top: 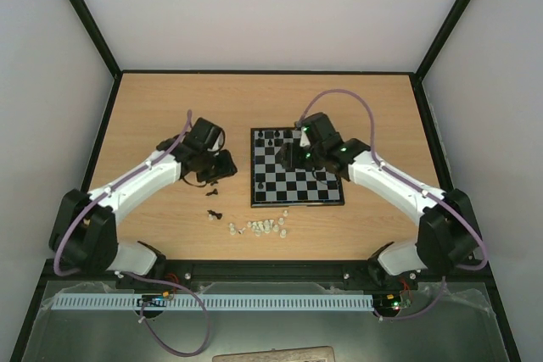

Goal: Set up the chess pieces on the board
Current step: Pick up the chess piece from the chessboard.

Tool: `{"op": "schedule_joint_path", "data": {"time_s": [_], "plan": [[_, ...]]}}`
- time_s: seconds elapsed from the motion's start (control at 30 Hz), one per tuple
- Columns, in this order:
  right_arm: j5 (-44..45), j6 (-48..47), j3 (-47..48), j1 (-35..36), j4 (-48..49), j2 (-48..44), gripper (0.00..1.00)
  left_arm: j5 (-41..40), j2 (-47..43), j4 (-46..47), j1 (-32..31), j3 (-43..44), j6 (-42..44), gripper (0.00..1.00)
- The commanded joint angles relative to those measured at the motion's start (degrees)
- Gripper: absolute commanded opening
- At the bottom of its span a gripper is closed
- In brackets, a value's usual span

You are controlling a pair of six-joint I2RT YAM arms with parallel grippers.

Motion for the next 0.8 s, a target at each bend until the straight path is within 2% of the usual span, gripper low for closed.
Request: {"op": "schedule_joint_path", "data": {"time_s": [0.0, 0.13, 0.33, 0.77], "plan": [[4.82, -1.44, 2.50, 5.98, -7.58, 4.17, 0.65, -5.95, -8.45, 7.39, 0.06, -6.62, -2.68, 0.44], [8.26, -1.13, 5.74, 9.91, -10.93, 9.74, 0.61, -9.65, -14.28, 8.25, 0.21, -10.75, -2.30, 0.49], [12.70, 0.05, 13.57, 14.82, -15.56, 19.11, 0.55, -11.63, -20.35, 9.21, 0.96, -14.89, -0.59, 0.61], [16.80, 2.43, 24.07, 18.34, -21.85, 30.97, 0.44, -5.10, -21.50, 11.78, 6.90, -19.12, 3.95, 0.62]]}}
